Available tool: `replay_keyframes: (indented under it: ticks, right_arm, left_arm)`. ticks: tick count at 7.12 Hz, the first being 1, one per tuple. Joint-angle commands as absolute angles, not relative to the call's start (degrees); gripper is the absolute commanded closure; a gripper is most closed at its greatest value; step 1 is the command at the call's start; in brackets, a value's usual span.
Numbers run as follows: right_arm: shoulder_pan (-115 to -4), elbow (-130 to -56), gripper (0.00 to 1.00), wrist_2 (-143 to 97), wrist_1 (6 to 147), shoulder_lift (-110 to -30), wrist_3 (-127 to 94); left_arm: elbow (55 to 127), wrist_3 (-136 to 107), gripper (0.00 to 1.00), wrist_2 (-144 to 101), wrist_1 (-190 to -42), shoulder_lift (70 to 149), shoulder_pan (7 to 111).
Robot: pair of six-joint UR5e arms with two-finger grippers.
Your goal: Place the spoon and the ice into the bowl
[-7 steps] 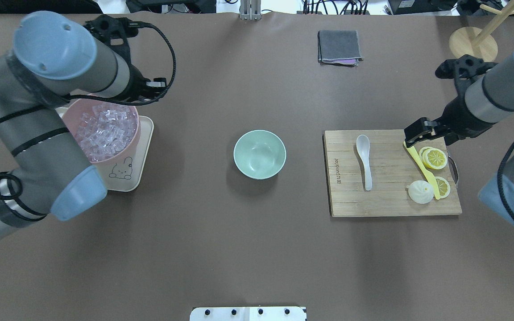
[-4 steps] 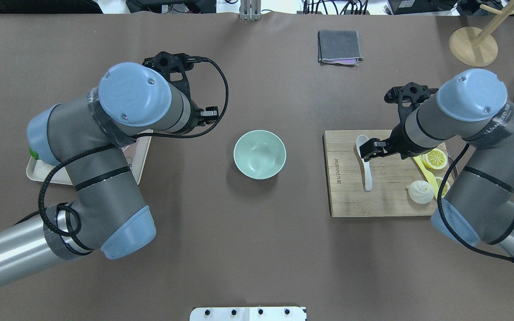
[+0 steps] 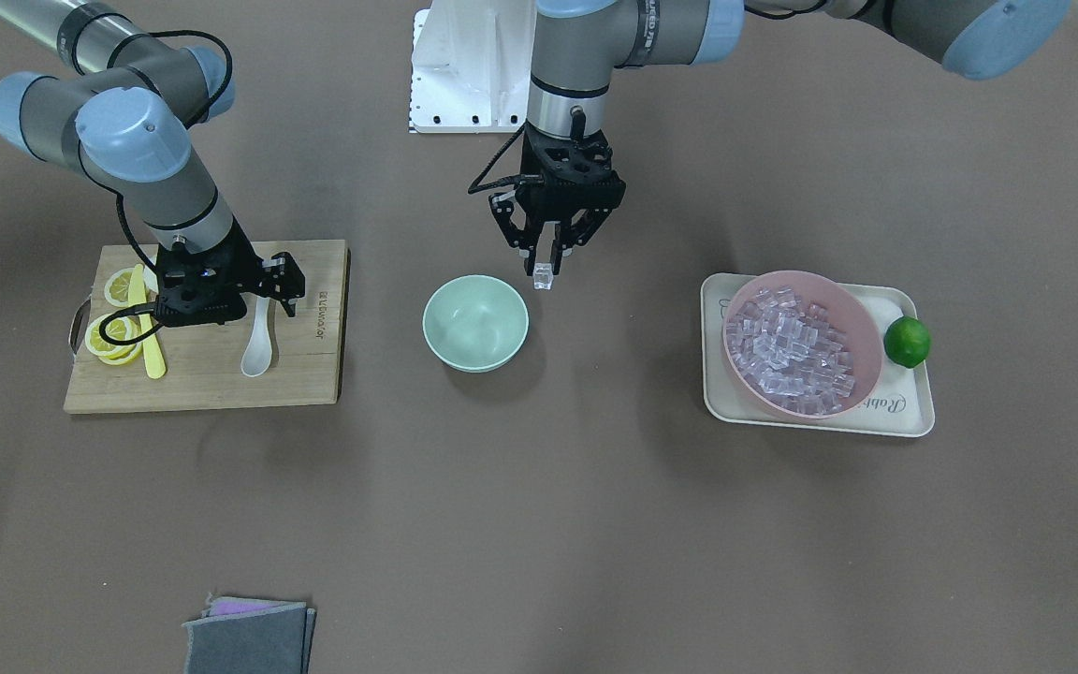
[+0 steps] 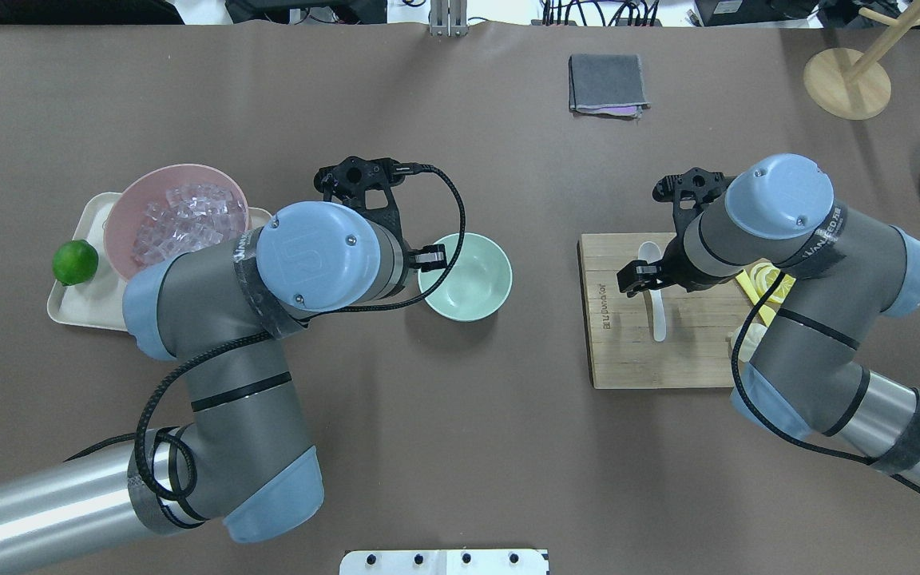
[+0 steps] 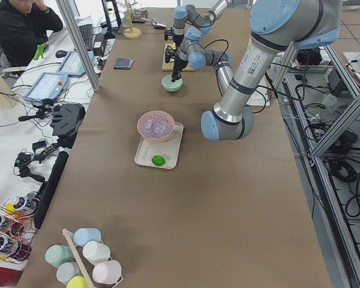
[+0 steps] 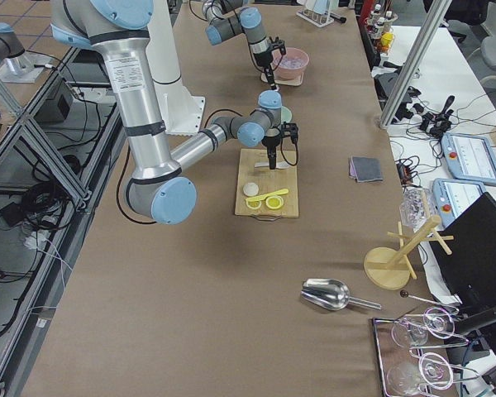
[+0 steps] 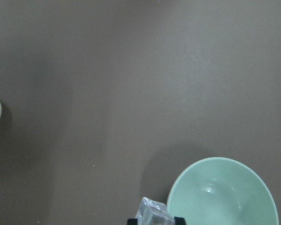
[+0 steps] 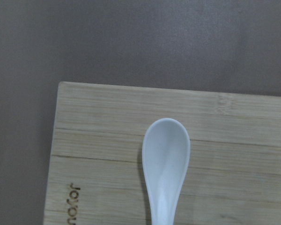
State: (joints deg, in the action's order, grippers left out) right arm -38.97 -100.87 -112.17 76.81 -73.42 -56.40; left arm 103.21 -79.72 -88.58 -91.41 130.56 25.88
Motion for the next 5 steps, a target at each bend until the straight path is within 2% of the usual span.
replay_keyframes:
  ticks: [1,2,3,4,5]
  right_arm:
    - [-38.67,-99.93,0.32,-111.97,76.73,-73.21,-56.43]
    - [-38.50,-99.84,0.47,-111.97,76.73,-73.21,-56.43]
    - [-38.50,-99.76,0.58,-111.97,76.73,-73.21,-56.43]
    - [-38.41,-99.32,0.74,-112.06,76.73,-73.04,-56.43]
    - [-38.41,-99.32,0.96,-112.06,76.73,-73.04,-56.43]
  left_arm:
    - [103.01,-79.81,1.00,-88.24,-91.49,130.69,25.49]
    - [102.92,-79.80,1.00,-88.24,-91.49,130.69,25.49]
    - [102.92,-79.80,1.00,-88.24,-91.49,130.69,25.49]
    - [102.92,-79.80,1.00,-88.24,-91.49,130.69,25.49]
    - [102.92,-79.80,1.00,-88.24,-91.49,130.69,25.49]
